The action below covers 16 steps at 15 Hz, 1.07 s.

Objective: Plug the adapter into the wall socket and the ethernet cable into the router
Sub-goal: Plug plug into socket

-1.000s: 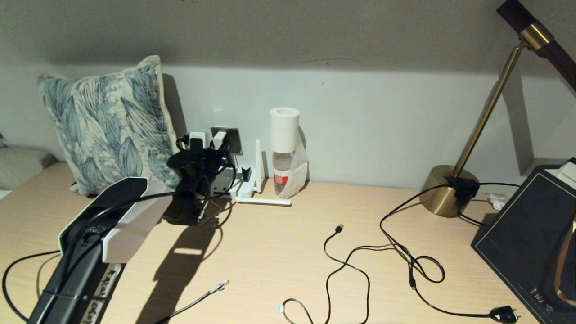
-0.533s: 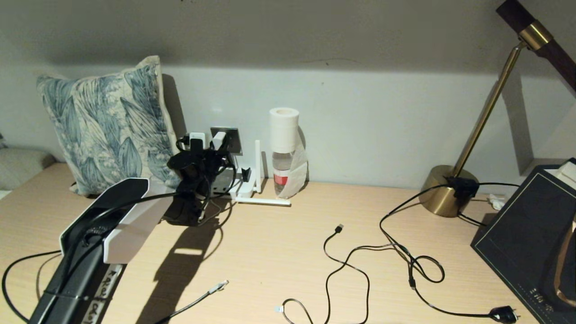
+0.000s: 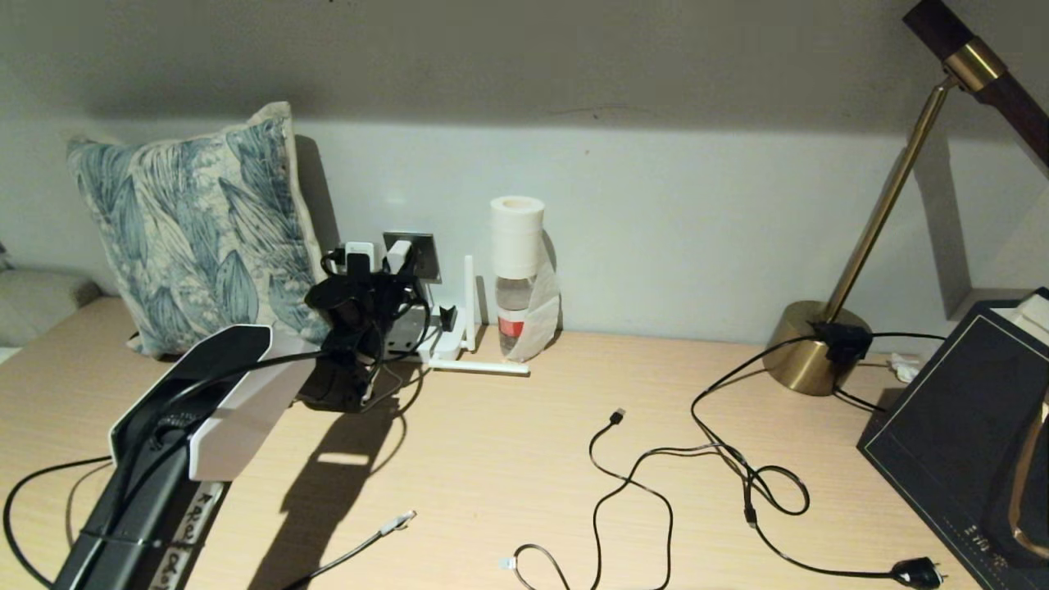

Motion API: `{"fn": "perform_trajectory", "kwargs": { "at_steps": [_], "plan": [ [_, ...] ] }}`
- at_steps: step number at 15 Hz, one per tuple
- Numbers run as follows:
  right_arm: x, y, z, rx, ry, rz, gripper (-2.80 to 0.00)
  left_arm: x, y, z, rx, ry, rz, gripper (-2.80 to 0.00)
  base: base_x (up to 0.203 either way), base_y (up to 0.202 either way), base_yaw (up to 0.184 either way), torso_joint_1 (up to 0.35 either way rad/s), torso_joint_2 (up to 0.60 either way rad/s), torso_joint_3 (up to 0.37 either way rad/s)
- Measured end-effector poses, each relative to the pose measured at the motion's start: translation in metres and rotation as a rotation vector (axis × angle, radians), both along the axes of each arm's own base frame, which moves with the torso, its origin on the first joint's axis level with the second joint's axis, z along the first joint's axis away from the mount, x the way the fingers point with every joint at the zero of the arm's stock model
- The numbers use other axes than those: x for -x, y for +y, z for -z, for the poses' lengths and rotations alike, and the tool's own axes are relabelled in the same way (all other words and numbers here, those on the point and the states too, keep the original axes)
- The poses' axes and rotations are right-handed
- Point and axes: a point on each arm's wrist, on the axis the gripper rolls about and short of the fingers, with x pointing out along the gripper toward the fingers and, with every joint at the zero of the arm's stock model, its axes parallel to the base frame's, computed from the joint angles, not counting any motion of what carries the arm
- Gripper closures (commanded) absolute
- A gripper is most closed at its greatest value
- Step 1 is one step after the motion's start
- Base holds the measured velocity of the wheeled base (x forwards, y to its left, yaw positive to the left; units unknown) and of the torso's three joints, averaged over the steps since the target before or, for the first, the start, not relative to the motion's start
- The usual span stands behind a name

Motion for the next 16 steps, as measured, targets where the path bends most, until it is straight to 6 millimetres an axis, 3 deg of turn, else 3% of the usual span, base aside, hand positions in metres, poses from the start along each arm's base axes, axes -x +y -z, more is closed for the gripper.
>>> {"fn": "perform_trajectory", "kwargs": {
  "at_steps": [7,8,16],
  "plan": [
    [0.0000,0.0000,0.0000,0.000,0.000,0.001,0.00,0.0001,-0.0002,0.0005,0.001,-0.003,0.000,0.00,0.000,0.000,0.000,0.000,0.00,0.000],
    [0.0000,0.0000,0.0000,0.000,0.000,0.001,0.00,0.0000,-0.0003,0.0004,0.001,-0.003,0.000,-2.80,0.000,0.000,0.000,0.000,0.00,0.000],
    [0.0000,0.0000,0.0000,0.000,0.000,0.001,0.00,-0.0001,-0.0014,0.0030,-0.001,0.004,0.003,-2.80,0.000,0.000,0.000,0.000,0.00,0.000]
  ]
}}
